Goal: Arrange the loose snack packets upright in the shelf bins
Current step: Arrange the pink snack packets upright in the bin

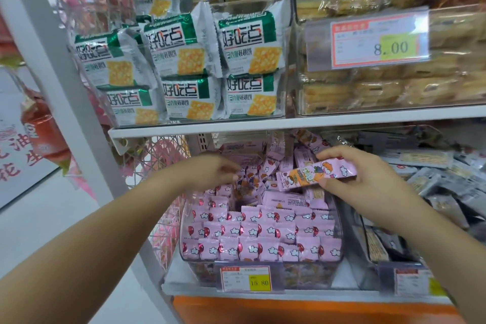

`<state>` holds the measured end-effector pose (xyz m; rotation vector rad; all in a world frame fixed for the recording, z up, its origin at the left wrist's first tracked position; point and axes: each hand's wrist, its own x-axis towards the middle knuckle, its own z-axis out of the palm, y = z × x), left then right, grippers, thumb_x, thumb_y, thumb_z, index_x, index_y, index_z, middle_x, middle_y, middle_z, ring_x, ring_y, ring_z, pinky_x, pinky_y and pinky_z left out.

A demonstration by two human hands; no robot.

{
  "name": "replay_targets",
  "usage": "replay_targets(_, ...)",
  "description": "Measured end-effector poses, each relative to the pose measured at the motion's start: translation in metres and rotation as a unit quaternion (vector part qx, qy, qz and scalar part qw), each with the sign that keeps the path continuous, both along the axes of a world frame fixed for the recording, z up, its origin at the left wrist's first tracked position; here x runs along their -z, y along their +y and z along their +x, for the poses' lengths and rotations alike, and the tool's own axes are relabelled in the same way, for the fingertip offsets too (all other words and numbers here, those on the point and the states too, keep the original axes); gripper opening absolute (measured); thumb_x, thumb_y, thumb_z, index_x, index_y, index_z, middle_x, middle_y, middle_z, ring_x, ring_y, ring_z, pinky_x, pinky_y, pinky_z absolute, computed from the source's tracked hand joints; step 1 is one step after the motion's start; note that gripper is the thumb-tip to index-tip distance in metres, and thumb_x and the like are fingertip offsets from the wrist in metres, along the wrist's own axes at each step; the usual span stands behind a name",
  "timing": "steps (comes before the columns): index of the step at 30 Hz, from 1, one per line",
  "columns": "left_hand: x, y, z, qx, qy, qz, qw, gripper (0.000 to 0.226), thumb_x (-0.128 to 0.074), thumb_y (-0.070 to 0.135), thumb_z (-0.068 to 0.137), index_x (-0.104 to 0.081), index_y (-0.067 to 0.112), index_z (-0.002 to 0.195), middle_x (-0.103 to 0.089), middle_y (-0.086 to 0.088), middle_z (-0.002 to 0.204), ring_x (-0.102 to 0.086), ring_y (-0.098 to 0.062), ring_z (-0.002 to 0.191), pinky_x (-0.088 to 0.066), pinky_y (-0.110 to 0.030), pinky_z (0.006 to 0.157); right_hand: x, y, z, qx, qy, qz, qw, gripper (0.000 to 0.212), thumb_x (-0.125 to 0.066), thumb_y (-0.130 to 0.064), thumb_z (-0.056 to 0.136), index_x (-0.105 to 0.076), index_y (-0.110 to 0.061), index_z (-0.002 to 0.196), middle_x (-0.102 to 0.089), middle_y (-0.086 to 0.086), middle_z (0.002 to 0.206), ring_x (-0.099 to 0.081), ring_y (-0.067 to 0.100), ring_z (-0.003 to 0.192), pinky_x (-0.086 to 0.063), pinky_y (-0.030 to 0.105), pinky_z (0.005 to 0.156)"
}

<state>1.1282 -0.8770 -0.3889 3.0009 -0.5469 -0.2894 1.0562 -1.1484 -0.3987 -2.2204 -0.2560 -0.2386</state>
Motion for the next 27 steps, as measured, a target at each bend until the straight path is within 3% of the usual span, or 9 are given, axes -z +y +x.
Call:
replay_targets(5,0.013,-0.023,0.018,-0.003,0.041,-0.054,0.998,0.032,-0.051,0.025,0.098,-0.058,0.021,0.129,-0.059,0.004,0.131,-0.055,-0.010,0.111,-0.038,-0.019,0.094,0.005,-0.001,0.007,0.003,0.003,-0.014,1.000,0.030,-0.069,-0.021,0.083,-0.057,-0.039,0.104,-0.057,-0.009,0.117,-0.047,0.002,0.040,-0.039,0.014,0.048)
replay_targets(9,0.029,-0.033,0.036,0.002,0.072,-0.032,0.997,0.036,-0.058,0.018,0.094,-0.058,0.017,0.130,-0.063,0.001,0.124,-0.052,-0.008,0.091,-0.036,-0.017,0.075,0.009,0.000,0.011,0.002,0.003,-0.012,1.000,0.029,-0.070,-0.018,0.083,-0.059,-0.035,0.104,-0.056,-0.015,0.107,-0.051,0.000,0.043,-0.039,0.013,0.054)
replay_targets(14,0.043,-0.039,0.041,0.023,0.038,0.000,0.999,0.038,-0.064,0.019,0.089,-0.059,0.016,0.127,-0.066,-0.003,0.116,-0.054,-0.012,0.087,-0.037,-0.020,0.064,0.010,0.000,0.014,-0.003,0.016,-0.010,1.000,0.028,-0.070,-0.018,0.083,-0.060,-0.032,0.105,-0.052,-0.020,0.103,-0.051,-0.004,0.045,-0.040,0.008,0.055)
replay_targets(18,0.052,-0.037,0.041,0.044,-0.022,0.061,0.997,0.038,-0.064,0.024,0.087,-0.058,0.020,0.124,-0.066,0.000,0.111,-0.059,-0.018,0.095,-0.049,-0.029,0.079,0.009,0.001,0.012,-0.005,0.025,-0.010,1.000,0.027,-0.068,-0.016,0.085,-0.060,-0.029,0.108,-0.051,-0.020,0.102,-0.049,-0.007,0.041,-0.038,0.008,0.050)
replay_targets(20,0.054,-0.036,0.040,0.046,-0.036,0.062,0.996,0.029,-0.063,0.023,0.086,-0.058,0.020,0.115,-0.064,0.001,0.102,-0.058,-0.018,0.092,-0.050,-0.033,0.079,0.009,0.001,0.012,-0.007,0.030,-0.008,0.999,0.027,-0.068,-0.017,0.085,-0.060,-0.029,0.108,-0.050,-0.021,0.102,-0.049,-0.004,0.039,-0.038,0.009,0.049)
replay_targets(24,0.052,-0.031,0.034,0.045,-0.043,0.031,0.998,0.023,-0.064,0.023,0.085,-0.057,0.020,0.106,-0.059,0.003,0.091,-0.059,-0.019,0.086,-0.047,-0.029,0.069,0.009,0.002,0.012,-0.005,0.028,-0.022,0.999,0.028,-0.068,-0.020,0.085,-0.059,-0.031,0.109,-0.053,-0.013,0.109,-0.046,0.000,0.036,-0.037,0.009,0.048)
replay_targets(27,0.048,-0.021,0.030,0.015,-0.019,-0.030,0.999,0.032,-0.067,0.022,0.084,-0.052,0.020,0.113,-0.062,0.000,0.098,-0.061,-0.019,0.091,-0.051,-0.033,0.077,0.008,0.002,0.011,-0.008,0.032,-0.024,0.999,0.029,-0.068,-0.021,0.085,-0.059,-0.031,0.110,-0.053,-0.012,0.110,-0.046,0.001,0.036,-0.036,0.008,0.047)
